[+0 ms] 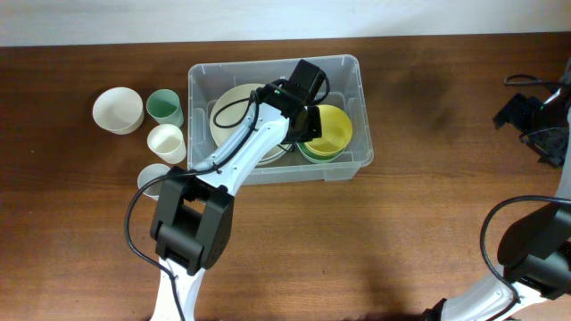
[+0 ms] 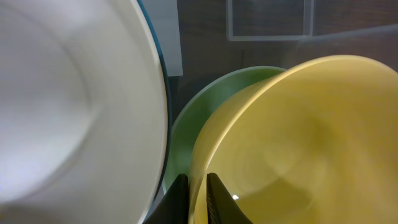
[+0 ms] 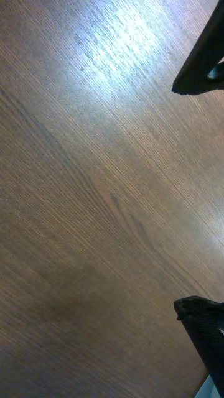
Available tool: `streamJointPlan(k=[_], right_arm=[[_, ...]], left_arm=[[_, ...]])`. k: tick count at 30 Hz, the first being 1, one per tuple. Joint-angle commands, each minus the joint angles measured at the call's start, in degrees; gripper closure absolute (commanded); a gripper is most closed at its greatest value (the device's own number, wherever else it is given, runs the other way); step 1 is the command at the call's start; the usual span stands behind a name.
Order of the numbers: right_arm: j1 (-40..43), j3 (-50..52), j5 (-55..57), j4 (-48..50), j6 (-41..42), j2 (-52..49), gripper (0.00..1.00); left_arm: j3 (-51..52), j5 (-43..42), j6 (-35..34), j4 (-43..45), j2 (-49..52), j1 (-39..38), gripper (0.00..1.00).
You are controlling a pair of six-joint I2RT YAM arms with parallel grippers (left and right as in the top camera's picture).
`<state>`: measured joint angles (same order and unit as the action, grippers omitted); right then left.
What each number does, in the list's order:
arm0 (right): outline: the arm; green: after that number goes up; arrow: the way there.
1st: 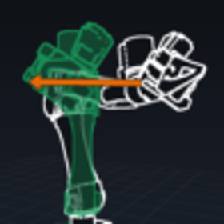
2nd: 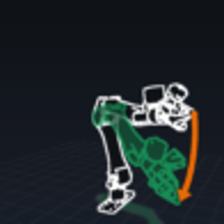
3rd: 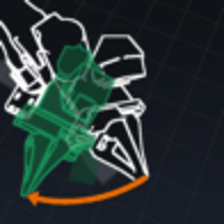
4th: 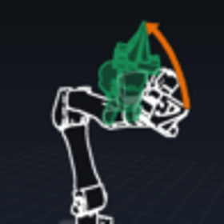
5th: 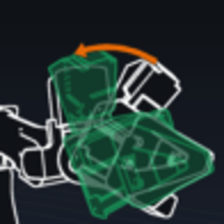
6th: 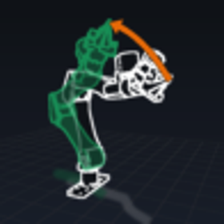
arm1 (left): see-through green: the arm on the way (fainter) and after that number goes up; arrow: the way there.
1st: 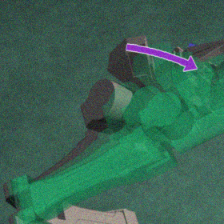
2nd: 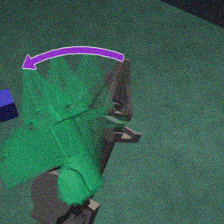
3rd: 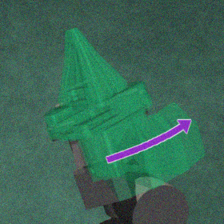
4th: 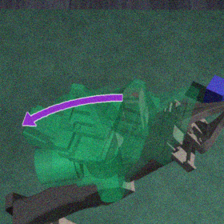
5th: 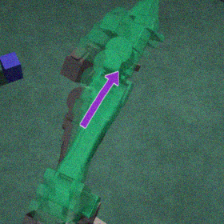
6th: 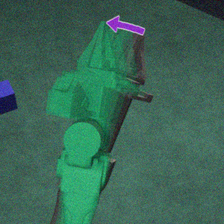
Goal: Pack container
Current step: 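Lower the yellow bowl into the teal bowl and open the left gripper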
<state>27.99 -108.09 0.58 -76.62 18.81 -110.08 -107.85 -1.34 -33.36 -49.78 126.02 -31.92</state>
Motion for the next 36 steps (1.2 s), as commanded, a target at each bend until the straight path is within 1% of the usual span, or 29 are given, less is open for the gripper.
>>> streamJointPlan(k=[1, 2, 3, 4, 13, 16, 19, 21, 22, 23, 24, 25, 36], right_arm=[[0.15, 0.22, 0.11, -0.02, -0.37, 0.74, 0.01], [0.15, 0.22, 0.11, -0.02, -0.37, 0.74, 0.01], [0.15, 0.22, 0.11, -0.02, -0.37, 0.74, 0.01], [0.15, 0.22, 0.11, -0.02, -0.37, 0.74, 0.01], [0.15, 0.22, 0.09, -0.02, -0.37, 0.74, 0.01], [0.15, 0.22, 0.09, -0.02, -0.37, 0.74, 0.01], [0.15, 0.22, 0.09, -0.02, -0.37, 0.74, 0.01], [0.15, 0.22, 0.09, -0.02, -0.37, 0.74, 0.01], [0.15, 0.22, 0.11, -0.02, -0.37, 0.74, 0.01], [0.15, 0.22, 0.11, -0.02, -0.37, 0.74, 0.02], [0.15, 0.22, 0.11, -0.02, -0.37, 0.74, 0.01], [0.15, 0.22, 0.09, -0.02, -0.37, 0.74, 0.01], [0.15, 0.22, 0.11, -0.02, -0.37, 0.74, 0.01]], left_arm=[[-0.46, -0.87, 0.94, -0.24, -0.11, -0.35, 0.88], [-0.46, -0.87, 0.94, -0.37, -0.11, -0.35, 0.87], [-0.46, -0.87, 0.94, -0.46, -0.11, -0.35, 0.83], [-0.46, -0.90, 0.94, -0.57, -0.11, -0.35, 0.81], [-0.46, -0.74, 0.98, -0.90, -0.11, -0.28, 0.76], [-0.48, -0.63, 2.71, 0.11, -0.11, -0.17, 0.71], [-0.48, -0.66, 3.52, 0.50, -0.11, -0.17, 0.71], [-0.48, -0.63, 3.52, 0.48, -0.11, -0.17, 0.73], [-0.48, -0.63, 3.50, 0.46, -0.11, -0.17, 0.81], [-0.48, -0.63, 3.50, 0.46, -0.11, -0.17, 0.91], [-0.46, -0.66, 3.50, 0.46, -0.11, -0.17, 0.97], [-0.46, -0.66, 3.50, 0.44, -0.11, -0.17, 0.99], [-0.46, -0.66, 3.50, 0.42, -0.11, -0.17, 0.99]])
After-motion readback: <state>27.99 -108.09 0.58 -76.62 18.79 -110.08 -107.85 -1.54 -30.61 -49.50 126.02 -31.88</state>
